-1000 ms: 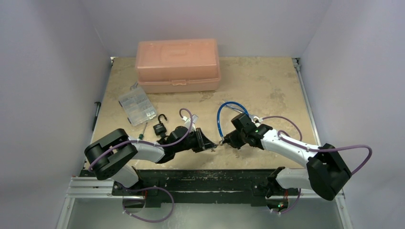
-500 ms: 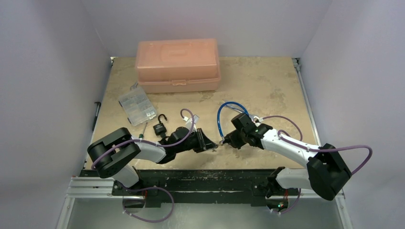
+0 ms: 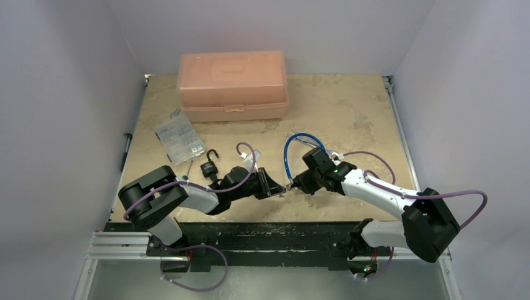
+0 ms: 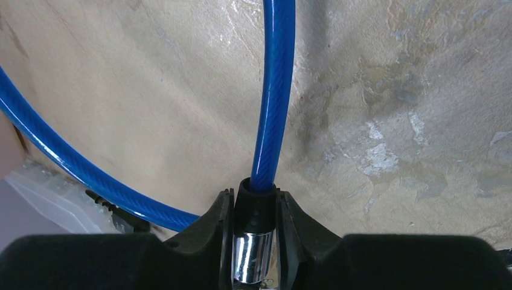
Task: Unlock with the key
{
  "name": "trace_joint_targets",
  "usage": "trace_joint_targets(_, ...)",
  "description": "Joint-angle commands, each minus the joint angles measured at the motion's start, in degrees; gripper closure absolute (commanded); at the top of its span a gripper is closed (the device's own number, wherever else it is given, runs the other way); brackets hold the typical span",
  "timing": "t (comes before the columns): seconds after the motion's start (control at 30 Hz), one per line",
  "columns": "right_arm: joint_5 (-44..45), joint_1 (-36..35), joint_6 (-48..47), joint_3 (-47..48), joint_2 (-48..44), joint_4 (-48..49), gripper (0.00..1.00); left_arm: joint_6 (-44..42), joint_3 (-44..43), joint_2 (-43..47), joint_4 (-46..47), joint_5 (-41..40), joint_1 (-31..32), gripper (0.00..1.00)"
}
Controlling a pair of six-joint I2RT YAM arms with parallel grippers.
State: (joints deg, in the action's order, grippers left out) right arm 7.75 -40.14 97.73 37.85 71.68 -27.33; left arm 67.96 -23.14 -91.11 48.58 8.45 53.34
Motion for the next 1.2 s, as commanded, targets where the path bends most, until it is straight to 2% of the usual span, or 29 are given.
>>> trace_joint_targets(0.0, -5.20, -1.49, 0.70, 3.46, -0.71, 4.17, 1.00, -0.20, -0.90, 0.30, 3.79, -2.36, 0.27, 1.00)
trace_joint_targets(0.83, -6.40, -2.10, 1.01, 4.85, 0.38, 5.30, 1.00, -0.90, -3.76, -1.30, 3.30, -3.26, 0.27, 1.00)
trace_joint_targets(1.17, -6.86, -5.12, 1.74, 4.63, 0.82, 5.91, 1.00, -2.04, -4.32, -1.86, 3.35, -2.45, 0.27, 1.00)
